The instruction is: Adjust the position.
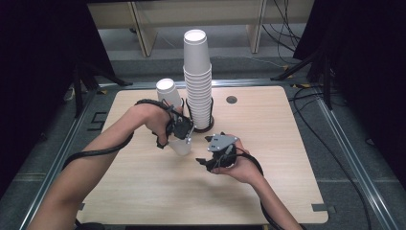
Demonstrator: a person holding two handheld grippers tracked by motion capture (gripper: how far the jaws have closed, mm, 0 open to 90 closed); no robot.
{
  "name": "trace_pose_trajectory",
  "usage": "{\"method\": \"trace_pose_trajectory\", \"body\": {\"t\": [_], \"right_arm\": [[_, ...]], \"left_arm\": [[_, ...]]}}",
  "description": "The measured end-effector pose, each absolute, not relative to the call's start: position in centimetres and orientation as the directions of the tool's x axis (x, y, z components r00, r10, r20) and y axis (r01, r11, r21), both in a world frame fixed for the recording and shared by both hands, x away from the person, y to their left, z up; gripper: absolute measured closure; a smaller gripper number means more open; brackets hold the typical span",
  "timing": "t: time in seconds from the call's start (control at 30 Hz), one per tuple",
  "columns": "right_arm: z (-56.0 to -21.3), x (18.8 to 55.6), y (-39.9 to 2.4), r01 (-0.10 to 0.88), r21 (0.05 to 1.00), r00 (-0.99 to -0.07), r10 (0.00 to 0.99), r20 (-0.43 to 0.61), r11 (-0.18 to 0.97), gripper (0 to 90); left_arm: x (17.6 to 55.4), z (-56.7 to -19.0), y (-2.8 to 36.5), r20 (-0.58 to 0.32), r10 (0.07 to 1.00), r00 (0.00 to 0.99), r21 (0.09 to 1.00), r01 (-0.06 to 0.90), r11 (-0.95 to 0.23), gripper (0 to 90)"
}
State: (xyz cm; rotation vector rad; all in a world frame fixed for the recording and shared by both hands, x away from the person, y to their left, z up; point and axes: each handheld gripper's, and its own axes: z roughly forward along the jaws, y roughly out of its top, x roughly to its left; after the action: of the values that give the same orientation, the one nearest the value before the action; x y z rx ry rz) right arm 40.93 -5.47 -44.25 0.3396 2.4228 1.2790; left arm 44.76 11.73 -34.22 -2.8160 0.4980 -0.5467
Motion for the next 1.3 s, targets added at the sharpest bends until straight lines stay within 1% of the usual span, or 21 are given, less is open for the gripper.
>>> {"method": "trace_pose_trajectory", "body": {"t": [0.03,0.07,0.1,0.13,0.2,0.27,0.33,0.57,0.6,0.63,0.67,0.73,0.9,0.97,1.0,1.03,1.07,1.1,1.17,1.27,1.3], "right_arm": [[-44.3,41.2,-5.3,-0.001,0.827,-0.895,0.368,-0.251,0.562,20.5],[-44.6,40.9,-5.0,0.069,0.844,-0.893,0.411,-0.186,0.532,20.5],[-44.6,41.2,-4.9,0.034,0.846,-0.892,0.398,-0.215,0.532,20.6],[-44.9,41.2,-4.7,0.062,0.856,-0.891,0.415,-0.184,0.514,20.6],[-45.1,41.5,-4.4,0.047,0.864,-0.887,0.418,-0.195,0.502,20.6],[-45.3,41.7,-4.1,0.056,0.874,-0.886,0.427,-0.179,0.482,20.6],[-45.4,41.8,-3.9,0.045,0.875,-0.889,0.419,-0.185,0.482,20.7],[-45.9,42.0,-3.5,0.048,0.883,-0.893,0.416,-0.171,0.467,21.0],[-46.0,41.9,-3.4,0.071,0.885,-0.896,0.419,-0.146,0.46,21.0],[-46.1,41.9,-3.4,0.073,0.885,-0.896,0.42,-0.145,0.46,21.0],[-46.1,42.1,-3.5,0.055,0.884,-0.892,0.421,-0.166,0.465,21.1],[-46.2,42.1,-3.5,0.077,0.887,-0.895,0.423,-0.139,0.455,21.0],[-46.4,42.2,-3.5,0.066,0.884,-0.893,0.423,-0.154,0.463,20.9],[-46.5,42.0,-3.5,0.108,0.889,-0.891,0.44,-0.113,0.446,20.7],[-46.5,42.3,-3.6,0.059,0.886,-0.892,0.422,-0.16,0.46,20.7],[-46.7,42.2,-3.6,0.083,0.887,-0.891,0.433,-0.137,0.453,20.6],[-46.7,42.3,-3.6,0.069,0.886,-0.892,0.427,-0.151,0.459,20.5],[-46.8,42.3,-3.5,0.084,0.886,-0.893,0.429,-0.135,0.456,20.5],[-46.9,42.4,-3.6,0.076,0.884,-0.892,0.427,-0.146,0.461,20.3],[-47.2,42.3,-3.4,0.102,0.882,-0.891,0.436,-0.124,0.459,20.3],[-47.3,42.5,-3.3,0.091,0.882,-0.893,0.429,-0.133,0.462,20.3]], "left_arm": [[44.7,-34.2,11.4,0.317,-0.376,0.871,-0.288,-0.289,-0.913,21.9],[44.7,-34.3,11.2,0.315,-0.378,0.87,-0.285,-0.294,-0.913,21.9],[44.7,-34.2,10.9,0.306,-0.401,0.863,-0.309,-0.309,-0.9,21.9],[44.6,-34.4,10.7,0.311,-0.391,0.866,-0.288,-0.306,-0.907,21.9],[44.5,-34.3,10.4,0.303,-0.413,0.859,-0.294,-0.328,-0.898,21.9],[44.5,-34.6,10.3,0.304,-0.417,0.856,-0.285,-0.336,-0.898,21.9],[44.4,-34.6,10.3,0.299,-0.423,0.855,-0.284,-0.343,-0.895,21.9],[44.4,-34.5,10.4,0.301,-0.423,0.855,-0.284,-0.343,-0.895,21.8],[44.4,-34.5,10.4,0.298,-0.42,0.857,-0.282,-0.341,-0.897,21.8],[44.4,-34.5,10.4,0.304,-0.421,0.855,-0.278,-0.343,-0.897,21.8],[44.5,-34.5,10.4,0.301,-0.421,0.855,-0.28,-0.343,-0.897,21.8],[44.4,-34.6,10.5,0.311,-0.399,0.863,-0.25,-0.33,-0.91,21.8],[44.4,-34.4,10.4,0.313,-0.413,0.855,-0.259,-0.342,-0.903,21.7],[44.4,-34.4,10.4,0.313,-0.403,0.86,-0.248,-0.336,-0.909,21.7],[44.4,-34.4,10.4,0.316,-0.401,0.86,-0.242,-0.336,-0.91,21.8],[44.4,-34.3,10.4,0.318,-0.4,0.859,-0.241,-0.335,-0.911,21.8],[44.3,-34.3,10.4,0.319,-0.4,0.859,-0.24,-0.335,-0.911,21.8],[44.3,-34.2,10.4,0.32,-0.4,0.859,-0.241,-0.335,-0.911,21.7],[44.3,-34.2,10.4,0.323,-0.401,0.857,-0.24,-0.336,-0.911,21.8],[44.3,-34.1,10.3,0.326,-0.395,0.859,-0.229,-0.334,-0.914,21.8],[44.3,-34.1,10.3,0.326,-0.396,0.858,-0.228,-0.335,-0.914,21.8]]}}
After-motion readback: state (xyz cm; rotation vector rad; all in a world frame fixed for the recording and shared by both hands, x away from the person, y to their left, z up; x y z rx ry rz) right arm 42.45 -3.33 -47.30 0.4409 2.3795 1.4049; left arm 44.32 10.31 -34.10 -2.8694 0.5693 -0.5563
